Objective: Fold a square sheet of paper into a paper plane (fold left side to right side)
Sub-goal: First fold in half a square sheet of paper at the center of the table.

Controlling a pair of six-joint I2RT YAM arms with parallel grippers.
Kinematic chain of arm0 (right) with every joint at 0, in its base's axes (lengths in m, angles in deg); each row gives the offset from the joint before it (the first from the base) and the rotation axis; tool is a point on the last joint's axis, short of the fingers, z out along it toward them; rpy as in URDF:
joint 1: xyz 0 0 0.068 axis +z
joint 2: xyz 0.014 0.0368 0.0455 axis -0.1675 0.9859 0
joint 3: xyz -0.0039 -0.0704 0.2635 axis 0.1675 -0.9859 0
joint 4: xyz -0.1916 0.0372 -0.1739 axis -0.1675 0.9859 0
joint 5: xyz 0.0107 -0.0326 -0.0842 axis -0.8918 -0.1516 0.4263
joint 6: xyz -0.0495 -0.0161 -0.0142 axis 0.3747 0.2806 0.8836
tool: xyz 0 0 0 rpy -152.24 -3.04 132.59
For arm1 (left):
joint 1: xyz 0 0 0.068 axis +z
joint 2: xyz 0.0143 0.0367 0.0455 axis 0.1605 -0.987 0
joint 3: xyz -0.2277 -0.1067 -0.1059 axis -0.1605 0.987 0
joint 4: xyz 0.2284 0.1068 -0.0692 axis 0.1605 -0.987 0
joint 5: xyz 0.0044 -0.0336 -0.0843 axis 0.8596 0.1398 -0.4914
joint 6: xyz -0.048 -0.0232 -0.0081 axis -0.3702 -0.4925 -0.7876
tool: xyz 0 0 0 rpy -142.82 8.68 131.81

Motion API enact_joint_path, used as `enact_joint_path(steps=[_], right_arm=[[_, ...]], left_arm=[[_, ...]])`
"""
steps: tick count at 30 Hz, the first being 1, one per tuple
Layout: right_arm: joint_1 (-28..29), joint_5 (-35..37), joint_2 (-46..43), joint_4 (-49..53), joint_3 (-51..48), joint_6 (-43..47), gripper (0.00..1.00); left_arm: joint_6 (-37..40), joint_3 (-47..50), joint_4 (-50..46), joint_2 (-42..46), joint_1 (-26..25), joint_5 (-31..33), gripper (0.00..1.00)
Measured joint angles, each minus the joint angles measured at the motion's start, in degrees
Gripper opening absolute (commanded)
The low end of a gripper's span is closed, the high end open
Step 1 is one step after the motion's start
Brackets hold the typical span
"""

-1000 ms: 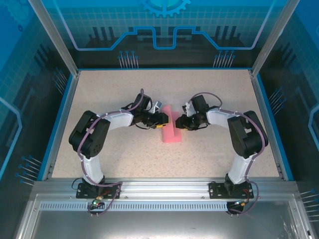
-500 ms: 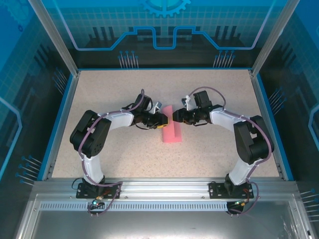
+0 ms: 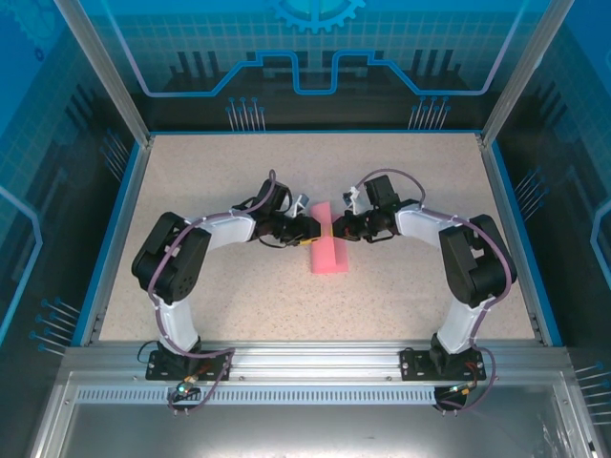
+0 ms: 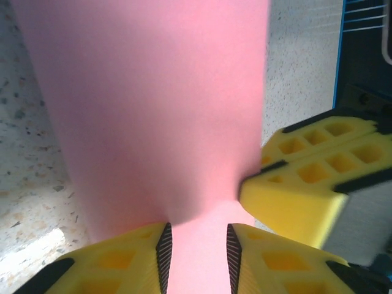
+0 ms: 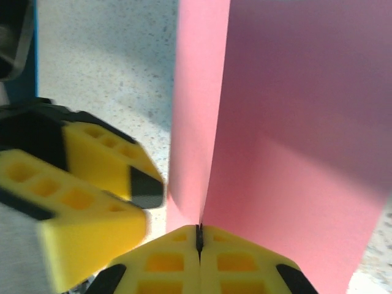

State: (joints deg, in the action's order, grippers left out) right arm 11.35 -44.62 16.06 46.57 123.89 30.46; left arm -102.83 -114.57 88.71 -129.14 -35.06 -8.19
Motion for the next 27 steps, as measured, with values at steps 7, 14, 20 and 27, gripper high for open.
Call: enact_joint_path(steps=[7, 14, 20, 27], right_arm=[[-0.02, 5.9, 2.12, 4.81, 2.16, 2.64, 0.04], [0.0, 9.35, 4.92, 6.4, 2.25, 3.23, 0.04], [0.02, 11.08, 5.35, 6.62, 2.25, 3.5, 0.04], [0.02, 11.32, 5.38, 6.78, 2.27, 3.91, 0.07]], left_arm=[[1.31, -0.15, -3.72, 6.21, -0.24, 5.77, 0.42], [2.25, -2.71, -10.82, 2.54, -2.45, 11.26, 0.53], [2.67, -6.56, -13.53, -1.86, -3.45, 13.35, 0.56], [2.71, -9.64, -14.34, -6.73, -3.61, 13.57, 0.48]])
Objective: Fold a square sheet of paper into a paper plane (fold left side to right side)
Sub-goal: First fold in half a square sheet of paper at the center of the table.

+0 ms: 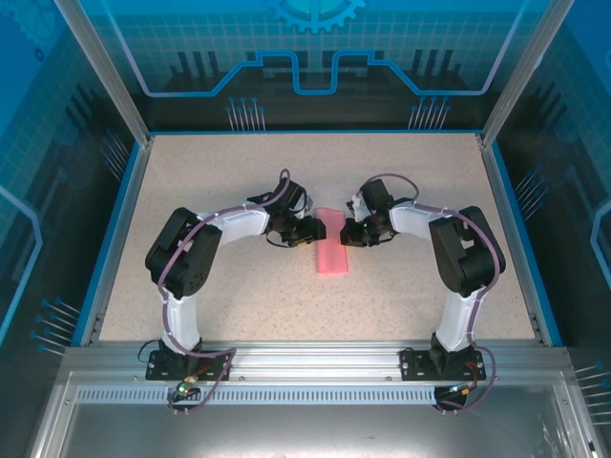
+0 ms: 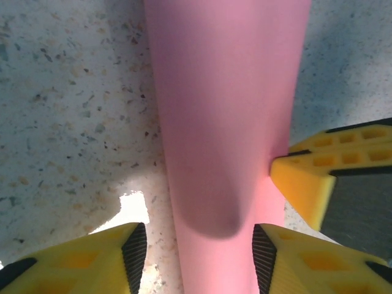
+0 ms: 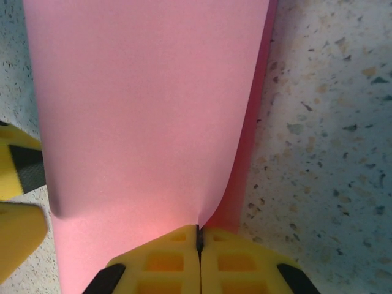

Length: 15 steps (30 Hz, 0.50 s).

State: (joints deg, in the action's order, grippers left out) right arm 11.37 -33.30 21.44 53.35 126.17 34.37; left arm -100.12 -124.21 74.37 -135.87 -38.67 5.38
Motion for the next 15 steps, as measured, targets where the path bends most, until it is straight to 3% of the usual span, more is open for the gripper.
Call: enact_joint_path(steps=[3, 10, 15], right_arm=[[0.0, 0.13, -0.02, 0.0, -0.02, 0.22, 0.11], [-0.02, 5.51, -4.76, -1.09, -2.93, 0.96, 0.39], [-0.35, 9.22, -8.59, -1.18, -4.17, 1.27, 0.41]], left_arm=[[0.02, -0.52, -0.28, -1.44, 0.0, 0.2, 0.44], [0.04, -0.76, -0.9, -2.27, 0.0, 0.35, 0.42], [0.04, -1.05, -1.11, -2.58, 0.0, 0.37, 0.42]])
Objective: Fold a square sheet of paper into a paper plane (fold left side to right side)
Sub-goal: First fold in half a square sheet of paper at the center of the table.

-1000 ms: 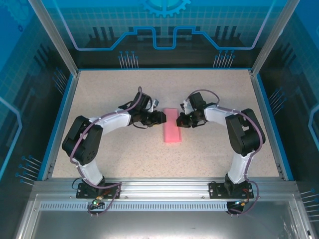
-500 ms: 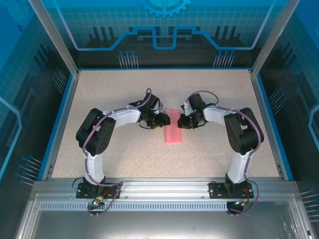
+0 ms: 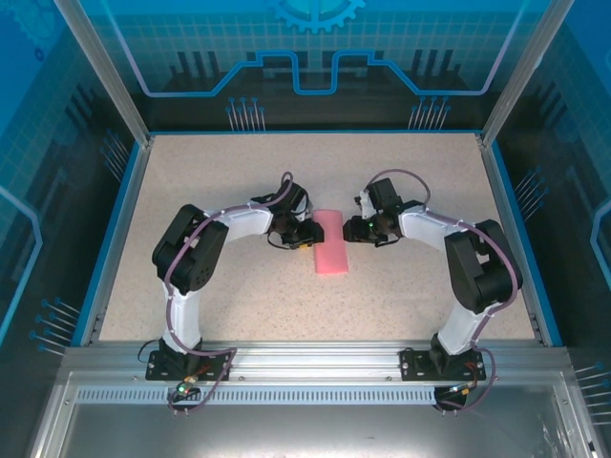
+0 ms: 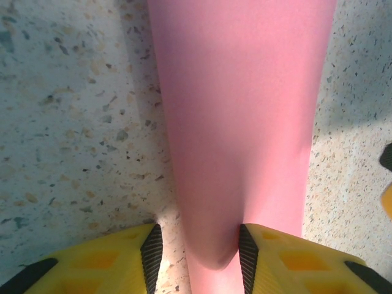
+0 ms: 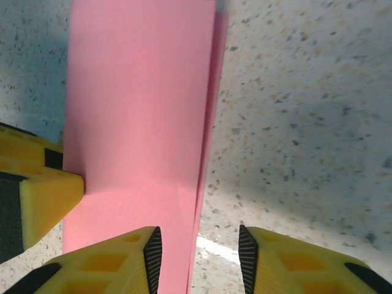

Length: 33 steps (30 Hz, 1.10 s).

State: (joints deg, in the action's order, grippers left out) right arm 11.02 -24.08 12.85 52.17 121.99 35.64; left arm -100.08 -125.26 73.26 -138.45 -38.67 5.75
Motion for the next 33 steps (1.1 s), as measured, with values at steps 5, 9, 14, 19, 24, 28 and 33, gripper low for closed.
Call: enact_joint_path(steps=[5, 9, 14, 19, 24, 28, 33], right_arm=[[-0.9, 2.1, -0.11, -0.11, -1.53, -0.02, 0.41], [-1.07, 2.58, -0.11, 0.11, -2.34, -0.02, 0.44], [-1.14, 2.47, -0.85, 0.07, -2.36, 0.24, 0.47], [-1.22, 2.25, -2.8, 0.02, -2.36, 0.61, 0.48], [-1.22, 1.84, -3.8, 0.02, -2.36, 0.61, 0.48], [-1.25, 1.62, -4.0, 0.09, -2.36, 0.61, 0.48], [-1.25, 1.11, -4.0, 0.11, -2.36, 0.61, 0.48]], left_arm=[[0.15, -0.61, -0.87, -0.33, 0.0, 0.0, 0.42], [0.44, -1.27, -1.7, -0.66, 0.0, 0.02, 0.43], [0.81, -2.23, -2.93, -1.16, 0.0, 0.02, 0.43], [1.68, -3.3, -4.31, -1.66, -0.07, 0.02, 0.43], [1.9, -4.22, -5.49, -2.16, -0.09, 0.22, 0.43], [1.92, -4.85, -6.29, -2.49, -0.11, 0.24, 0.43], [1.92, -6.1, -7.8, -3.15, -0.11, 0.28, 0.44]])
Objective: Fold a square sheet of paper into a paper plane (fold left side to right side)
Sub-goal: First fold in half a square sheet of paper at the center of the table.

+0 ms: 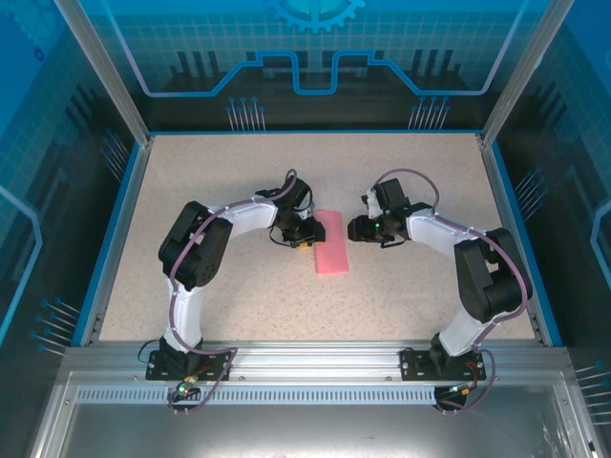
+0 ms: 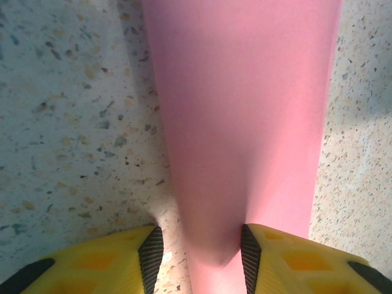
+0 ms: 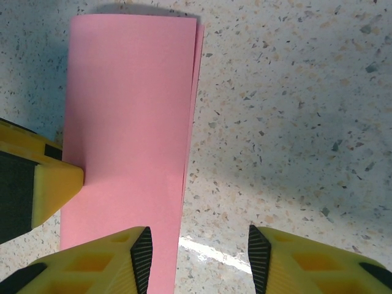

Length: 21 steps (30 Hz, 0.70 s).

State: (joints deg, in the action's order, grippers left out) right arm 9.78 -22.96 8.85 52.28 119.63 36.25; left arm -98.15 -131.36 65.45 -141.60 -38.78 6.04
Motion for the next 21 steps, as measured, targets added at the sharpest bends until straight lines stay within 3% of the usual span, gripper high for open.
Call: enact_joint_path(steps=[21], right_arm=[[0.02, -0.11, -0.96, 0.22, 0.0, 0.02, 0.48]], left_arm=[[1.46, -5.22, -6.54, -2.62, -0.92, 2.34, 0.45]])
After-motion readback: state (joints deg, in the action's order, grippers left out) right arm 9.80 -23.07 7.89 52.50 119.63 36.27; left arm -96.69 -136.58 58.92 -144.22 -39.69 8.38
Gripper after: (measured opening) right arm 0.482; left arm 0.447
